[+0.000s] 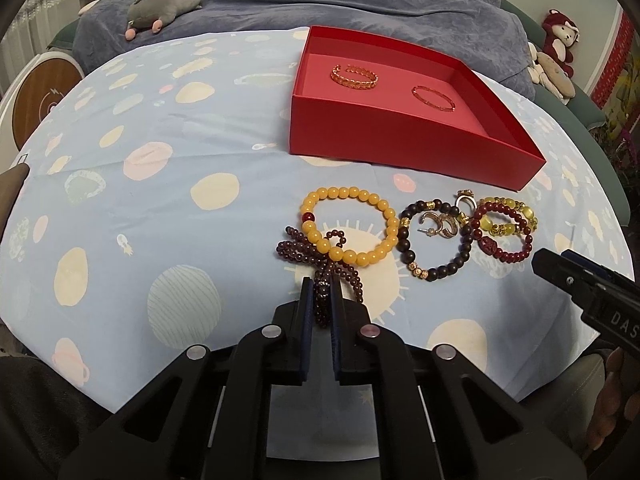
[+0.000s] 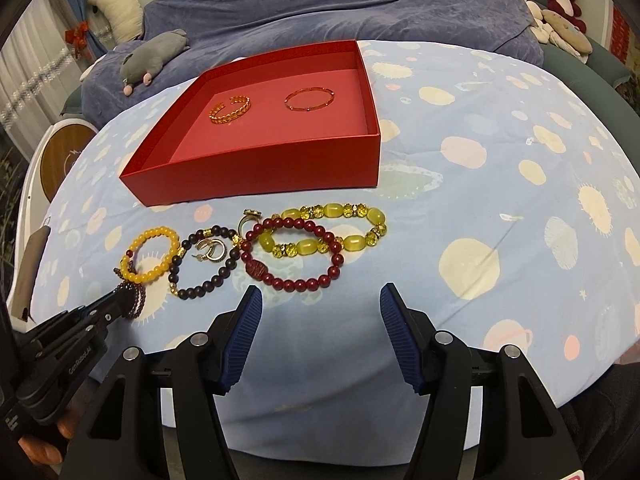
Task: Organize jewelry
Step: 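Grasp the dark garnet beaded bracelet with the left tool while the right tool grasps the red bead bracelet, then lift both held bead bracelets and carry them into the red box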
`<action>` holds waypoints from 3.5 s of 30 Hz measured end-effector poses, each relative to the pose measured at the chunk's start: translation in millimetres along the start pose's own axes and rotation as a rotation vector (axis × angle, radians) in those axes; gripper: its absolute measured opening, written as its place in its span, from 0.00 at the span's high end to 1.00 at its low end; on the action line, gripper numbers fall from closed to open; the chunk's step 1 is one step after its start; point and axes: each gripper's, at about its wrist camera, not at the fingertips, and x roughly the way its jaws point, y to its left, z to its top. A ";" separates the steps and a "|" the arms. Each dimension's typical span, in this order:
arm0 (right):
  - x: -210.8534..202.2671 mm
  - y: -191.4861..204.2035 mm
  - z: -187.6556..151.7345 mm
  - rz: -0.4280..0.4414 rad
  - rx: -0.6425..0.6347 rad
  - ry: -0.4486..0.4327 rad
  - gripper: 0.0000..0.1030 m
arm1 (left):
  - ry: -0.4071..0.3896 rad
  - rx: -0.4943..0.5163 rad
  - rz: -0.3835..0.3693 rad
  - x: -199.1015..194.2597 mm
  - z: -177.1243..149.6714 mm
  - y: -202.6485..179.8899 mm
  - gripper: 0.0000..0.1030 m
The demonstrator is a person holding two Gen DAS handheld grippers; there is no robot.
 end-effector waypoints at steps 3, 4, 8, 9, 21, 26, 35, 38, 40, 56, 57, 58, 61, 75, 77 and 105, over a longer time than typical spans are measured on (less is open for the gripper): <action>6.9 -1.7 6.3 -0.003 0.008 0.004 0.49 | 0.000 0.002 -0.001 0.6 -0.5 -0.4 0.92; 9.3 -1.7 7.8 -0.006 0.006 0.006 0.51 | 0.000 0.002 -0.001 0.7 -0.6 -0.4 0.92; 19.4 -2.0 10.9 -0.002 0.007 0.028 0.63 | -0.001 0.002 -0.003 0.8 -0.7 -0.1 0.92; 21.9 -2.1 11.1 -0.001 0.007 0.036 0.68 | -0.001 0.002 -0.002 0.8 -0.7 -0.2 0.92; 27.9 -1.4 10.9 -0.015 -0.022 0.039 0.90 | -0.001 0.003 -0.003 0.9 -0.3 -1.3 0.92; 20.8 -7.5 3.6 -0.001 -0.006 0.043 0.93 | 0.000 -0.003 -0.002 0.7 -0.6 -0.7 0.91; -7.6 -11.4 -13.8 0.037 0.018 0.021 0.93 | -0.018 -0.002 -0.017 -17.0 -6.9 -6.3 0.93; -18.1 -10.1 -16.8 0.052 0.013 0.008 0.93 | -0.026 0.004 -0.029 -24.0 -7.6 -8.4 0.94; -23.9 -8.7 -18.0 0.062 0.009 0.001 0.93 | -0.030 0.008 -0.034 -28.0 -7.7 -9.3 0.95; -33.7 -9.1 -26.6 0.084 0.011 -0.008 0.93 | -0.021 -0.039 -0.049 -25.0 -1.8 -6.7 0.64; -33.3 -9.1 -26.5 0.084 0.011 -0.007 0.93 | -0.013 -0.030 -0.041 -20.8 -0.9 -8.5 0.64; -32.6 -8.9 -26.6 0.084 0.012 -0.004 0.93 | -0.001 -0.030 -0.036 -15.9 -0.5 -9.1 0.64; -30.2 -8.7 -27.3 0.083 0.013 0.003 0.93 | 0.043 -0.032 -0.023 -1.6 -0.2 -8.5 0.67; -37.9 -5.5 -21.9 0.101 0.010 -0.019 0.93 | -0.031 -0.007 -0.085 -38.0 -0.1 -8.2 0.94; -43.7 -4.1 -19.3 0.110 0.008 -0.033 0.93 | -0.039 -0.006 -0.091 -45.1 0.3 -9.6 0.94; -52.6 25.6 125.0 0.187 -0.030 -0.192 0.93 | -0.187 0.119 -0.198 -59.4 149.6 -62.0 0.94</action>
